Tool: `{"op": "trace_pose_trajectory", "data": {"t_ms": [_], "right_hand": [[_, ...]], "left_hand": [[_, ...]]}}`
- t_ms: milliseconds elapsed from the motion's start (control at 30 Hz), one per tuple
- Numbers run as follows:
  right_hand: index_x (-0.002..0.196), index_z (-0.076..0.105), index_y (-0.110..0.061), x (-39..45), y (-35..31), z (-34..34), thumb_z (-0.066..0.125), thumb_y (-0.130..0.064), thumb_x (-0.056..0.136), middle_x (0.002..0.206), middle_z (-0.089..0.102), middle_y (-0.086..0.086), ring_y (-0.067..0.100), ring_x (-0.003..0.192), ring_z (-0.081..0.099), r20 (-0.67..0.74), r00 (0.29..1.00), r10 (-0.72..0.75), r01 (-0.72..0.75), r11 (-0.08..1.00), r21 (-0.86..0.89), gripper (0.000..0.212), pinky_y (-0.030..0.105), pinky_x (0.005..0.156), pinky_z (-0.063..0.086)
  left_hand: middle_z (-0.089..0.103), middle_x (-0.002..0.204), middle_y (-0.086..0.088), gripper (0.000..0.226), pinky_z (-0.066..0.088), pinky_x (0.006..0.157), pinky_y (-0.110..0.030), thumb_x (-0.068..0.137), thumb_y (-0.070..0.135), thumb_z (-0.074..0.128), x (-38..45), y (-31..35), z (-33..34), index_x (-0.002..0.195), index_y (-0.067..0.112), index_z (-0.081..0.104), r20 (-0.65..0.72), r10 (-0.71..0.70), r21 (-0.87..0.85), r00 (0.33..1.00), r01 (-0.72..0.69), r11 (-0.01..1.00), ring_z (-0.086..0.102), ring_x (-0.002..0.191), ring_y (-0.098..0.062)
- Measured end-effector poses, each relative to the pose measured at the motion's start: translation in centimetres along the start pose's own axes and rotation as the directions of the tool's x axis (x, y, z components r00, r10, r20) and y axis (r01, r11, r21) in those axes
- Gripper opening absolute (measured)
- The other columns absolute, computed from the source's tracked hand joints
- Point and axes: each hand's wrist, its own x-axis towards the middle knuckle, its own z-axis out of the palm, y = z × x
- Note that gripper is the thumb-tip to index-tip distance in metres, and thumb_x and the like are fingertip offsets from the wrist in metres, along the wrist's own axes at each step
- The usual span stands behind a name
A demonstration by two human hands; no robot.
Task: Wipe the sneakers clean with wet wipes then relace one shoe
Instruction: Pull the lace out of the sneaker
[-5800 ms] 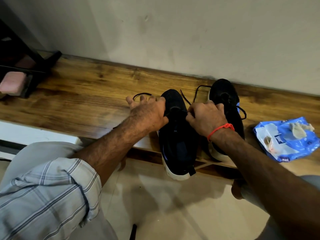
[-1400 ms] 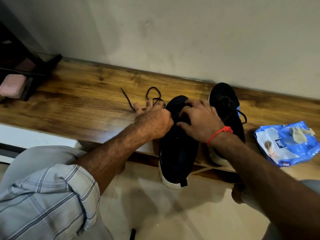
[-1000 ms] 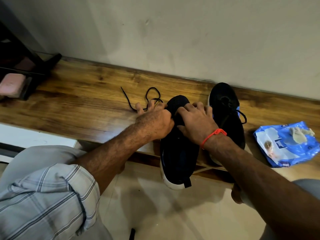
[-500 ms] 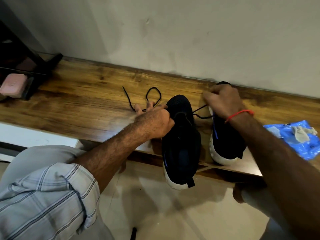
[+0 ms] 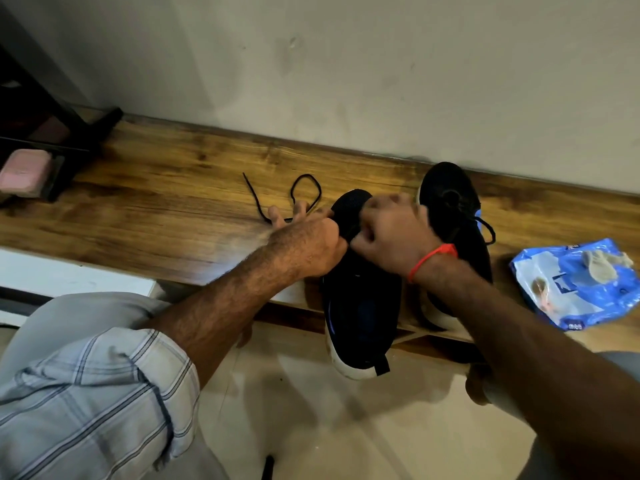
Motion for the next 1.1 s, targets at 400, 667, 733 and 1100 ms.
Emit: {"op": "trace_pose_trajectory", "data": {"t_ms": [400, 667, 733, 1100], "right_hand": [[0.114, 0.059, -0.032, -0.4, 0.5, 0.7, 0.056, -0.049, 0.09, 0.154, 0.026, 0.003, 0.036, 0.144, 0.011, 0.114, 0.994, -0.003, 0.012, 0.997, -0.081, 0.03, 0.06, 0.113, 0.015], [0.066, 0.064, -0.015, 1.2, 2.9, -3.0, 0.057, -0.04, 0.072, 0.087, 0.067, 0.004, 0.027, 0.091, 0.061, -0.026, 0.97, 0.242, -0.209, 0.884, 0.418, 0.027, 0.032, 0.082, 0.052], [0.066, 0.063, -0.018, 1.4, 4.6, -3.9, 0.053, -0.04, 0.076, 0.085, 0.06, 0.01, 0.032, 0.089, 0.059, -0.194, 0.914, 0.356, -0.245, 0.867, 0.434, 0.026, 0.028, 0.078, 0.052], [0.098, 0.073, -0.014, 1.8, 5.9, -2.8, 0.055, -0.031, 0.08, 0.123, 0.056, 0.017, 0.037, 0.121, 0.049, -0.364, 0.715, 0.597, -0.321, 0.743, 0.588, 0.031, 0.034, 0.108, 0.034]], "left_hand": [[0.029, 0.161, 0.004, 0.037, 0.012, 0.11, -0.071, 0.105, 0.04, 0.037, 0.0, 0.4, -0.1, 0.116, 0.022, 0.068, 0.029, -0.005, 0.002, 1.0, 0.005, 1.0, 0.014, 0.148, -0.03], [0.023, 0.165, 0.007, 0.034, 0.006, 0.111, -0.075, 0.104, 0.039, 0.039, -0.2, 0.1, -0.1, 0.107, 0.023, 0.069, 0.036, -0.023, 0.001, 0.999, 0.023, 1.0, 0.01, 0.152, -0.034], [0.022, 0.166, 0.006, 0.035, 0.005, 0.111, -0.075, 0.104, 0.04, 0.04, -0.1, 0.1, -0.1, 0.107, 0.022, 0.07, 0.039, -0.025, -0.027, 0.999, 0.026, 0.999, 0.009, 0.152, -0.034], [0.026, 0.164, 0.008, 0.035, 0.009, 0.11, -0.074, 0.104, 0.039, 0.04, -0.2, 0.2, -0.3, 0.106, 0.022, 0.071, 0.041, 0.002, -0.084, 0.999, 0.002, 0.996, 0.014, 0.149, -0.033]]}}
